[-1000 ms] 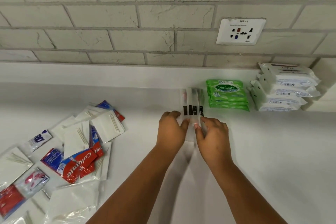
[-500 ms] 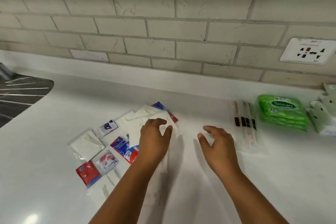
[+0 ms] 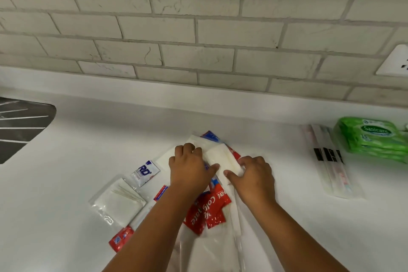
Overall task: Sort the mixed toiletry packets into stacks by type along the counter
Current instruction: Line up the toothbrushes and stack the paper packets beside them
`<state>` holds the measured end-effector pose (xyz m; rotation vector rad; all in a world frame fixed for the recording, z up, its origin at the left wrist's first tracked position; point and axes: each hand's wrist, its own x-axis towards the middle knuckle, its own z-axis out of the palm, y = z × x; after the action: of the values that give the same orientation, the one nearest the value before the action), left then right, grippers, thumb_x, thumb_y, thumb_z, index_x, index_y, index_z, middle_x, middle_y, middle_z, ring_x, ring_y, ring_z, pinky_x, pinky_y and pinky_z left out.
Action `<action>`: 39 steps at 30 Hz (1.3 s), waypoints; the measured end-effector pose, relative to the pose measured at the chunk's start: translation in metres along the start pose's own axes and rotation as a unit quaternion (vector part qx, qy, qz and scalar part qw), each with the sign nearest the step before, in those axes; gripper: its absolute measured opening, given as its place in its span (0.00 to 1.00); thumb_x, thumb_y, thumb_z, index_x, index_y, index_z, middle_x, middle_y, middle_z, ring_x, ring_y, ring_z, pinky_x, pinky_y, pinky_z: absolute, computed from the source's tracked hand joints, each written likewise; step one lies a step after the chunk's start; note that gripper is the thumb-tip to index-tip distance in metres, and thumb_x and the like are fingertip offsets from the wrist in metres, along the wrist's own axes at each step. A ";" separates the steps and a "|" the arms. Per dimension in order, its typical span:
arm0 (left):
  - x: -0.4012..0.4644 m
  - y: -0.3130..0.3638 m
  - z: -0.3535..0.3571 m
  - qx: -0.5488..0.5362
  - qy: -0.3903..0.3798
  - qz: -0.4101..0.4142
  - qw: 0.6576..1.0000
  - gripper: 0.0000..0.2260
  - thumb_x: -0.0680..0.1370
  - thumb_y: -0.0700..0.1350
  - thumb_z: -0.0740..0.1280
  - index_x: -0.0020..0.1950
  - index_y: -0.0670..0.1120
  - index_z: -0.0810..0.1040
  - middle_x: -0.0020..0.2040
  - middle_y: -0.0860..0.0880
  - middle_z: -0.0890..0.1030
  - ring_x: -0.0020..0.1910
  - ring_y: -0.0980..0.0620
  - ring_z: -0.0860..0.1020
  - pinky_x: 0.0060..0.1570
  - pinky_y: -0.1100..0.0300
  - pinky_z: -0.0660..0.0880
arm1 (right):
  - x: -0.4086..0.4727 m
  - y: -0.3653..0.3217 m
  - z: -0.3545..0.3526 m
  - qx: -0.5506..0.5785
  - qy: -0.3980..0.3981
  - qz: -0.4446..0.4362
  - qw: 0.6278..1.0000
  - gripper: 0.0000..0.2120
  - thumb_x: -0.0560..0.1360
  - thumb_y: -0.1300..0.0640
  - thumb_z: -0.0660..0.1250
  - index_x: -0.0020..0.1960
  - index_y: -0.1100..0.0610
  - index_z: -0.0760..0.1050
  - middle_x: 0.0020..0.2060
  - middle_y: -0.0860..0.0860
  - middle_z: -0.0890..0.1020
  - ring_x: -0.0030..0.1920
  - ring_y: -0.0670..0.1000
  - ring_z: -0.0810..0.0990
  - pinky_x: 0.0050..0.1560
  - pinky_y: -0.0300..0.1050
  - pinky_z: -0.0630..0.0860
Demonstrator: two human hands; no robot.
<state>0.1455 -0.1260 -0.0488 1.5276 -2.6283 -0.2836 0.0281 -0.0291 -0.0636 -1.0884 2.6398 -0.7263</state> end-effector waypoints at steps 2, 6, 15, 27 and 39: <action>0.006 -0.002 0.005 -0.005 -0.014 0.013 1.000 0.33 0.73 0.69 0.60 0.71 0.51 0.65 0.71 0.50 0.66 0.70 0.48 0.62 0.66 0.50 0.64 | 0.002 0.000 0.001 0.011 0.003 0.001 1.000 0.23 0.70 0.39 0.70 0.59 0.51 0.74 0.55 0.49 0.77 0.55 0.49 0.75 0.54 0.44 0.77; 0.013 -0.004 0.006 -0.039 -0.004 0.023 0.999 0.34 0.70 0.70 0.64 0.70 0.55 0.65 0.71 0.52 0.66 0.70 0.49 0.62 0.67 0.51 0.63 | 0.004 0.005 0.001 0.147 -0.019 0.016 0.989 0.14 0.71 0.49 0.73 0.52 0.49 0.71 0.49 0.47 0.79 0.48 0.48 0.78 0.43 0.36 0.76; 0.019 0.067 0.005 -0.434 -0.062 0.012 0.899 0.27 0.74 0.53 0.71 0.69 0.51 0.65 0.52 0.53 0.78 0.46 0.57 0.79 0.46 0.66 0.75 | 0.018 0.036 -0.023 0.554 0.103 0.154 0.812 0.11 0.71 0.63 0.73 0.48 0.53 0.74 0.44 0.54 0.83 0.44 0.55 0.84 0.47 0.54 0.81; 0.082 0.157 0.044 -0.338 -0.054 0.065 0.937 0.13 0.75 0.45 0.70 0.59 0.51 0.74 0.45 0.57 0.77 0.38 0.62 0.74 0.35 0.77 0.67 | 0.058 0.096 -0.030 -0.004 0.248 -0.007 0.969 0.13 0.69 0.63 0.73 0.53 0.58 0.79 0.51 0.56 0.79 0.50 0.56 0.79 0.48 0.42 0.74; 0.094 0.174 0.070 -0.242 0.001 0.180 0.953 0.11 0.78 0.46 0.67 0.58 0.45 0.81 0.57 0.52 0.78 0.57 0.52 0.75 0.58 0.67 0.66 | 0.073 0.113 -0.009 -0.083 0.160 -0.033 0.983 0.18 0.68 0.64 0.71 0.58 0.64 0.79 0.57 0.60 0.81 0.59 0.59 0.79 0.61 0.54 0.76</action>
<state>-0.0610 -0.1159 -0.0831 0.8789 -2.5069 -0.8151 -0.0960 -0.0087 -0.1132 -1.1965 2.9945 -0.7617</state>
